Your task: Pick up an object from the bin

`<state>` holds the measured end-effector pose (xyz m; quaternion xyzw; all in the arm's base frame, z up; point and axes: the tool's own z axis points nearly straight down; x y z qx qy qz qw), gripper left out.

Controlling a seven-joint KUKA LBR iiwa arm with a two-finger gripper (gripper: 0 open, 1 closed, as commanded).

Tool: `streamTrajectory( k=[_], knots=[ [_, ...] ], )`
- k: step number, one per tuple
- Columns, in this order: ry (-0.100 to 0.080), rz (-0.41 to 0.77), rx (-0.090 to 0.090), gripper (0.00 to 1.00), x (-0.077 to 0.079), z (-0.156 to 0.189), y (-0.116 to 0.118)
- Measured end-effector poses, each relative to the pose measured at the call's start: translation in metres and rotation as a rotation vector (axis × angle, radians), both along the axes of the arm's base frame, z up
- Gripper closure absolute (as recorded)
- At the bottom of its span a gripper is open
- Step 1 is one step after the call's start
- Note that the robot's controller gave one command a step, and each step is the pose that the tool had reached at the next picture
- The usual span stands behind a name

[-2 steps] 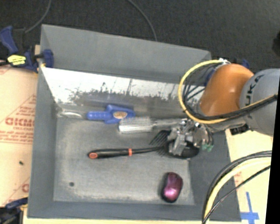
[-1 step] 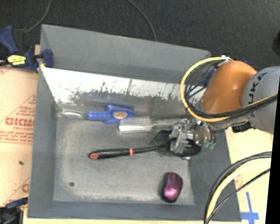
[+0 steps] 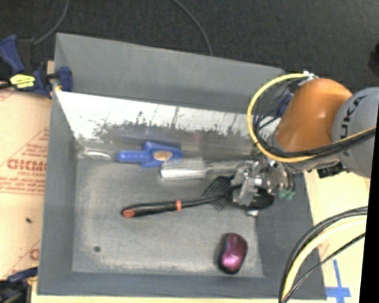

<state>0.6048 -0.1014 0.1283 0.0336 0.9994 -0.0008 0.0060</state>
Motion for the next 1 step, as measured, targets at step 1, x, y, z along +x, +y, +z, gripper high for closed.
streamTrajectory(
  k=[1],
  knots=[
    [0.000,0.000,0.000,1.00,0.0001,0.0149,-0.0001]
  ],
)
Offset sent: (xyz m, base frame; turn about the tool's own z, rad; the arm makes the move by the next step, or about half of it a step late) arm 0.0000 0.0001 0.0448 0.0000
